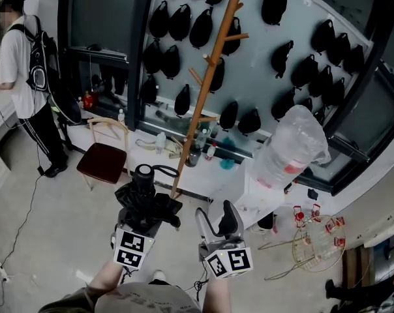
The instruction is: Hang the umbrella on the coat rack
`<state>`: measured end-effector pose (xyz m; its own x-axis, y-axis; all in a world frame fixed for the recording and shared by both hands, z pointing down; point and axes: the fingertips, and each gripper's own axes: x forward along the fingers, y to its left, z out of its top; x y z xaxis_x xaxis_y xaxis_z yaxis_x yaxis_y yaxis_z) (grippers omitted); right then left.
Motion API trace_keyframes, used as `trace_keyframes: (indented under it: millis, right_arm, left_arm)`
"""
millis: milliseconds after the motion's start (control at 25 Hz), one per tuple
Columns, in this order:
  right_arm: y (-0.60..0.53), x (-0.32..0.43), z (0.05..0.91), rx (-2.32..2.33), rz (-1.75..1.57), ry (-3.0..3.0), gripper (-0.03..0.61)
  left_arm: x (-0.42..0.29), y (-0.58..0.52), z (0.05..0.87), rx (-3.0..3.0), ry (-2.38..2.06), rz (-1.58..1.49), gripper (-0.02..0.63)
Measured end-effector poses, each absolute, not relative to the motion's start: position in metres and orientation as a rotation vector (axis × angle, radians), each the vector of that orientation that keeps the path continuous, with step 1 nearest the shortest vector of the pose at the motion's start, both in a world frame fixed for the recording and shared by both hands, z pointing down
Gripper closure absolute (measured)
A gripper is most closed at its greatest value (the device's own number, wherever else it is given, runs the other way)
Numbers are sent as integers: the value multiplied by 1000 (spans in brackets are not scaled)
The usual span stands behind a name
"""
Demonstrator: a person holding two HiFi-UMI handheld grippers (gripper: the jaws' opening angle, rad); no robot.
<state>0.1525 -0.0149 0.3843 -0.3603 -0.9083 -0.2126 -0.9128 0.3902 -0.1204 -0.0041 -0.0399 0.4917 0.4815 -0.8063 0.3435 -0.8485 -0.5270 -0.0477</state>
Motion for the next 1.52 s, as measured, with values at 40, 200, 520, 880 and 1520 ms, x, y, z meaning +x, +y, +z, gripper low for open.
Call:
trace_keyframes:
  millis: [40,200,520,880,1520]
  right_arm:
    - [-22,157,382,-1592,31,2416,233]
    - [-44,170,375,-1494,30,2464,233]
    - [-69,167,369,-1299,-33,2520,233]
    - [-100,132,369,-1066,-139,2620,233]
    - [-202,59,356,-815,-148,2786,234]
  left_arm:
    - [2,-47,492,2587,-1460,495,314]
    - [23,-70,492,2564,-1482,482,314]
    - [42,-97,497,2556,-1489,528,314]
    - [60,-125,505,2600,-1377,593,314]
    - [75,-212,496,2856,-1011,636,314]
